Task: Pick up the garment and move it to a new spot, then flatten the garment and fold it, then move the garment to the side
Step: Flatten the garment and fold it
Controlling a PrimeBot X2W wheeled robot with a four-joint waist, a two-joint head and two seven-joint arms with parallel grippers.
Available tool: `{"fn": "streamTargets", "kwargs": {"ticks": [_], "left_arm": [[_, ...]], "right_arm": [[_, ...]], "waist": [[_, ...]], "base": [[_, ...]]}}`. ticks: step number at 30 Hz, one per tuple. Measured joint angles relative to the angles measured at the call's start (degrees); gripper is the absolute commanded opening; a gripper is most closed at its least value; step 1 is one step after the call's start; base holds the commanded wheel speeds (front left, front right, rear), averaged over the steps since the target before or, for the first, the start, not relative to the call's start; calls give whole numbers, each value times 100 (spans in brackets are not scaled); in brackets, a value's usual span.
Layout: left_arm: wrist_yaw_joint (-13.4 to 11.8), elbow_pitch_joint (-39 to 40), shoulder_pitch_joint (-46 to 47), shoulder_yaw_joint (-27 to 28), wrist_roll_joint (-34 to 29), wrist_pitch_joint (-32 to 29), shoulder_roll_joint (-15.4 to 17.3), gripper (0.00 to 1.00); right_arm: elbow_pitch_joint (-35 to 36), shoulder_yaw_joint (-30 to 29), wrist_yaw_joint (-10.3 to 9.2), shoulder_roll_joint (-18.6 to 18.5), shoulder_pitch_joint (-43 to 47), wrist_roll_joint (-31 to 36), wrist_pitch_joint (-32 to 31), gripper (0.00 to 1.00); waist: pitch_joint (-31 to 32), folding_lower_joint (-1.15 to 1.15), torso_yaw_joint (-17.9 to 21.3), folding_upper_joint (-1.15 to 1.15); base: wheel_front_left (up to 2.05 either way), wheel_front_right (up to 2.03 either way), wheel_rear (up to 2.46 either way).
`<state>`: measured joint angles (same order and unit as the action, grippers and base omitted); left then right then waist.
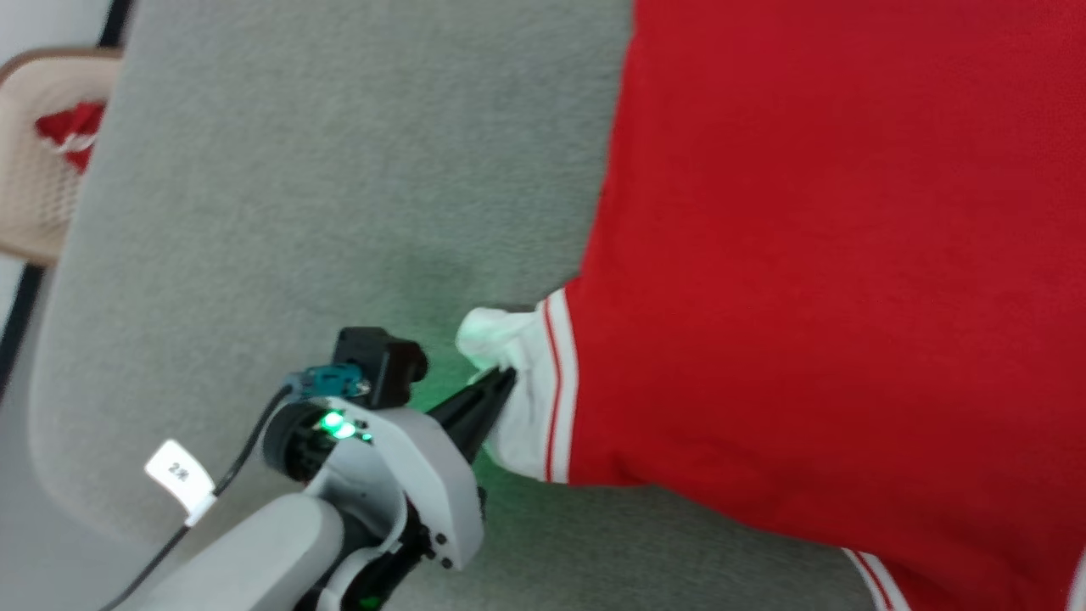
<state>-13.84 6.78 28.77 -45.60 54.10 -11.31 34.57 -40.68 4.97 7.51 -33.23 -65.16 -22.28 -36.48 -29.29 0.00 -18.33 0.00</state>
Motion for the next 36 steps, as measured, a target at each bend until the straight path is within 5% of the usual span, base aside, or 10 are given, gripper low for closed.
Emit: {"fn": "streamTargets", "kwargs": {"ticks": [8,9,10,23,30,36], "left_arm": [[245,-218,186,-170,-18,59,-341,0],[269,-234,186,-182,-16,59,-349,0],[281,-255,186,-192,-10,58,-361,0],[394,-513,248,-87,69,162,-339,0],[339,-665,201,56,194,145,-131,0],[180,-755,3,181,303,118,96,0]], "right_arm": [[-1165,-561,0,-34,-654,466,-339,100],[-1318,-658,1,-52,-756,528,-489,83],[-1448,-712,0,-69,-838,598,-648,0],[-1628,-1047,-7,148,-1148,1307,-1133,0],[-786,-227,-23,403,-477,568,-1423,0],[739,542,-13,230,815,-549,-1635,0]], "waist": [[-340,0,-648,0],[-373,0,-709,0],[-406,0,-764,0],[-551,0,-764,0],[-219,0,-411,0],[152,0,-5,0]], "base": [[0,0,0],[0,0,0],[0,0,0],[0,0,0],[0,0,0],[0,0,0]]}}
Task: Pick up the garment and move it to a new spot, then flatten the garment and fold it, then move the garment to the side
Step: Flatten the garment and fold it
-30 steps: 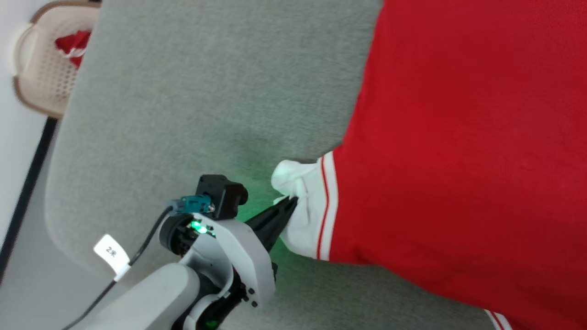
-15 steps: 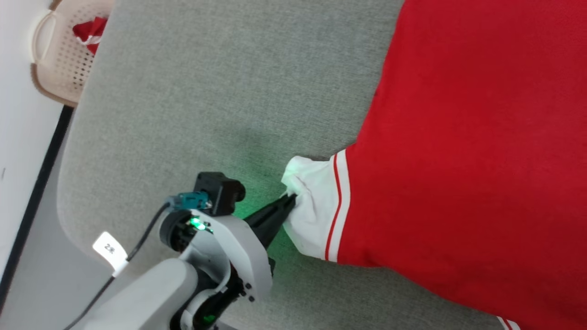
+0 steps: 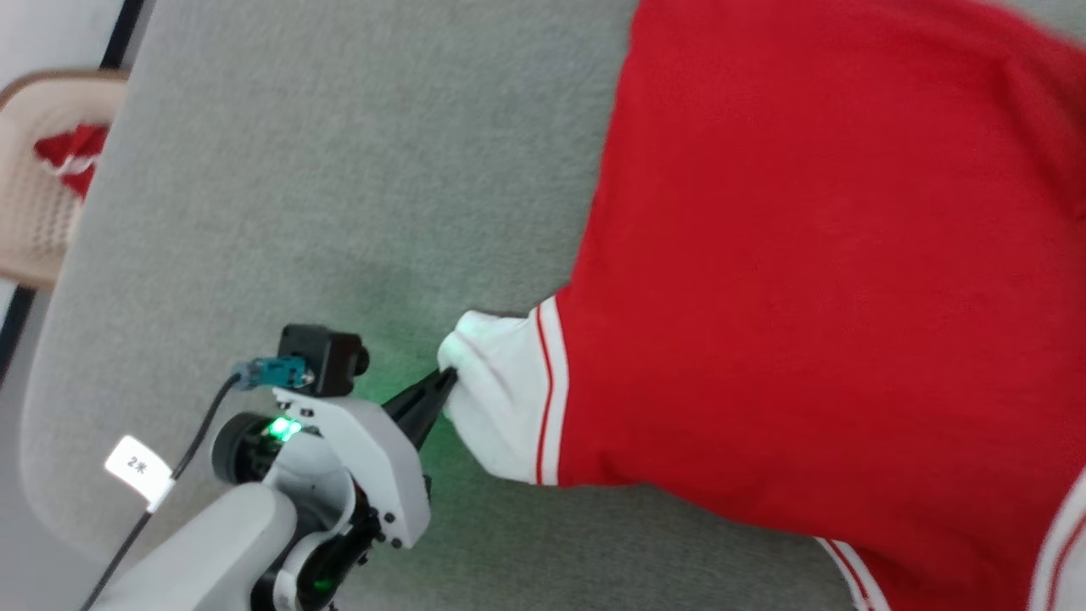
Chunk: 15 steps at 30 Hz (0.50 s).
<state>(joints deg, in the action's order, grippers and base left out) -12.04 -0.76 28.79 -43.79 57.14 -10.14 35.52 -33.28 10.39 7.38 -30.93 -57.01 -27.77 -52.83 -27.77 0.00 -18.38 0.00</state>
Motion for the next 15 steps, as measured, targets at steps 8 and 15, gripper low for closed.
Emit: {"fn": "streamTargets", "kwargs": {"ticks": [8,15], "left_arm": [[-170,45,-364,99,162,-16,223,0],[-307,211,-639,159,275,18,369,0]], "right_arm": [[1972,-292,11,-331,2176,-810,-158,0],[3270,-1163,10,-12,4223,-877,-343,0]], "waist": [[525,0,534,0],[918,0,947,0]], "base": [[0,0,0],[0,0,0]]}}
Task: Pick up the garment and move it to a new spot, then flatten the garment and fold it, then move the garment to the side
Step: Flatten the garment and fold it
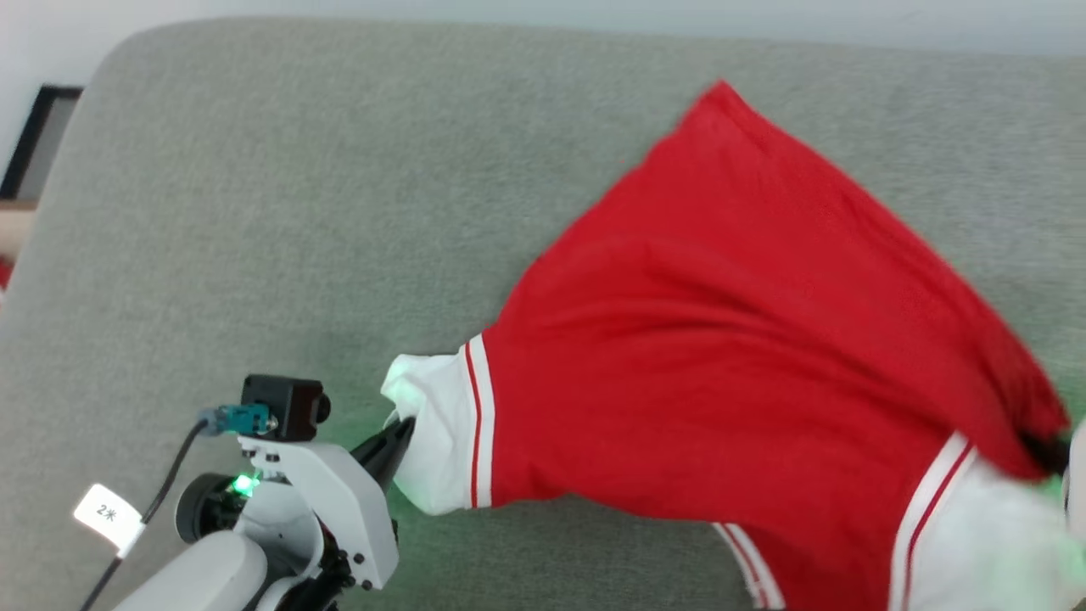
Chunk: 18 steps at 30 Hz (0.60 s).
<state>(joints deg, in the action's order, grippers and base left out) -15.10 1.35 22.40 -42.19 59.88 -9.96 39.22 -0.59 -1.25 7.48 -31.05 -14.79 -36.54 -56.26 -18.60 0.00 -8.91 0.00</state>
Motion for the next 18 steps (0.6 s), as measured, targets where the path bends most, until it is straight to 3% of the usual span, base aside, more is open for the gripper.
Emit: {"fn": "streamTargets", "kwargs": {"ticks": [5,12,13,14,15,16,18], "left_arm": [[-13,60,-72,8,29,42,-7,0],[-1,42,-103,16,74,41,-18,0],[-1,36,-101,20,74,42,-15,0],[0,35,-101,21,74,42,-15,0],[1,34,-101,21,81,42,-15,0],[4,35,-102,22,85,43,-13,0],[5,35,-103,24,98,48,-12,0]], "right_arm": [[314,-472,1,493,1049,169,152,0],[-40,-683,12,1004,1190,593,730,0],[-77,-671,15,1010,1170,642,744,9],[-104,-661,15,1007,1144,673,744,34],[-126,-662,16,1011,1124,697,743,78],[-135,-668,22,1014,1112,697,734,100],[-124,-678,24,998,1071,697,664,100]], "waist": [[192,0,218,0],[282,0,354,0],[281,0,358,0],[280,0,359,0],[278,0,362,0],[274,0,365,0],[266,0,371,0]], "base": [[0,0,0],[0,0,0],[0,0,0],[0,0,0],[0,0,0],[0,0,0],[0,0,0]]}}
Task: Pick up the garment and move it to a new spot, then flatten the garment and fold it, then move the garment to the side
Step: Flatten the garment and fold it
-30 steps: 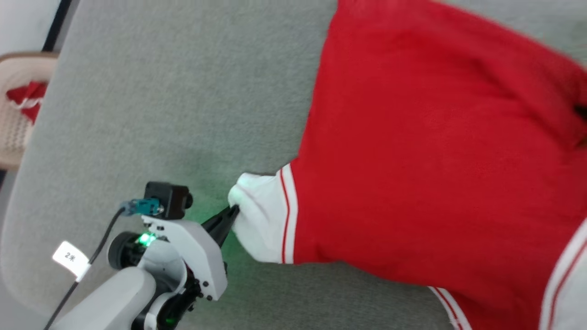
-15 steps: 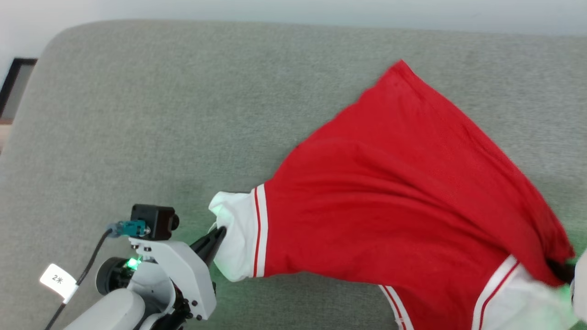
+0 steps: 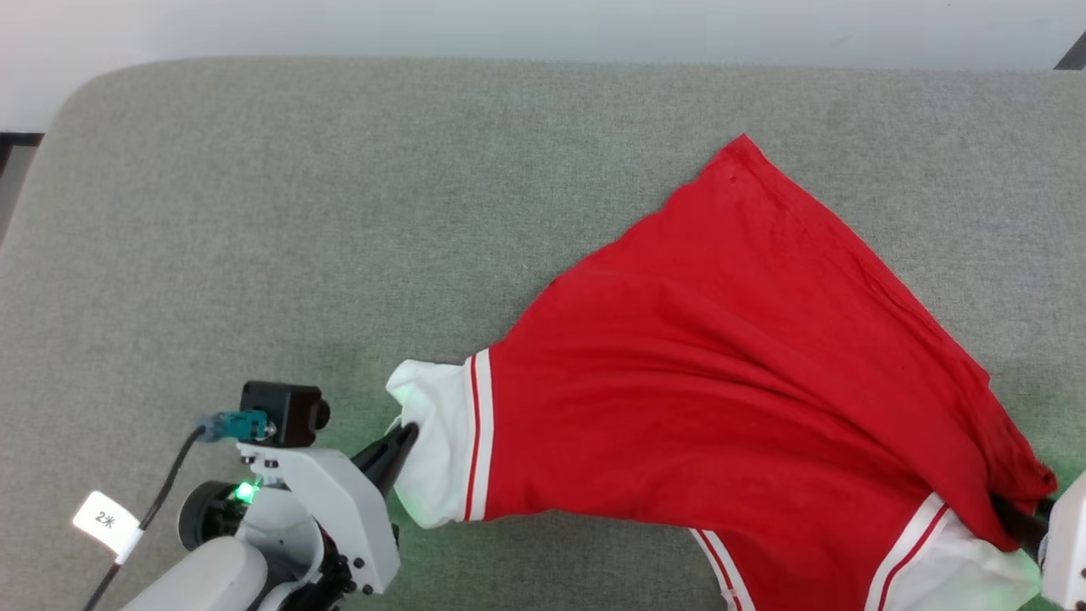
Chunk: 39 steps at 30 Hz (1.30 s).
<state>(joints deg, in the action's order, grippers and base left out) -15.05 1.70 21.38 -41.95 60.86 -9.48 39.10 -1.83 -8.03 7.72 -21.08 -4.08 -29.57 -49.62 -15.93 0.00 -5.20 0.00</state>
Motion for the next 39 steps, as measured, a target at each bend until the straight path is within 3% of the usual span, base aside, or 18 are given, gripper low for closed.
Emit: {"fn": "streamTargets", "kwargs": {"ticks": [5,13,18,26,33,39], "left_arm": [[-1,31,-32,33,16,52,8,0],[-19,142,-55,41,8,101,13,0],[10,164,49,-11,-41,113,-90,0],[285,8,470,-241,-188,92,-502,0],[630,-313,886,-499,-301,59,-959,0],[858,-604,1074,-633,-339,77,-1240,0]], "right_arm": [[421,-100,-20,-51,-9,-227,-438,100],[1951,-392,-21,-255,-442,-454,-1028,100],[2132,-46,-21,-519,-1456,-280,-555,100],[331,1355,-21,-845,-3421,-10,479,100],[-1573,2629,-21,-1154,-4804,-260,547,100],[-2858,3405,-21,-1321,-5432,-492,255,100]], "waist": [[-31,0,23,0],[-108,0,-9,0],[-185,0,-150,0],[-401,0,-550,0],[-649,0,-1059,0],[-874,0,-1510,0]], "base": [[0,0,0],[0,0,0],[0,0,0],[0,0,0],[0,0,0],[0,0,0]]}}
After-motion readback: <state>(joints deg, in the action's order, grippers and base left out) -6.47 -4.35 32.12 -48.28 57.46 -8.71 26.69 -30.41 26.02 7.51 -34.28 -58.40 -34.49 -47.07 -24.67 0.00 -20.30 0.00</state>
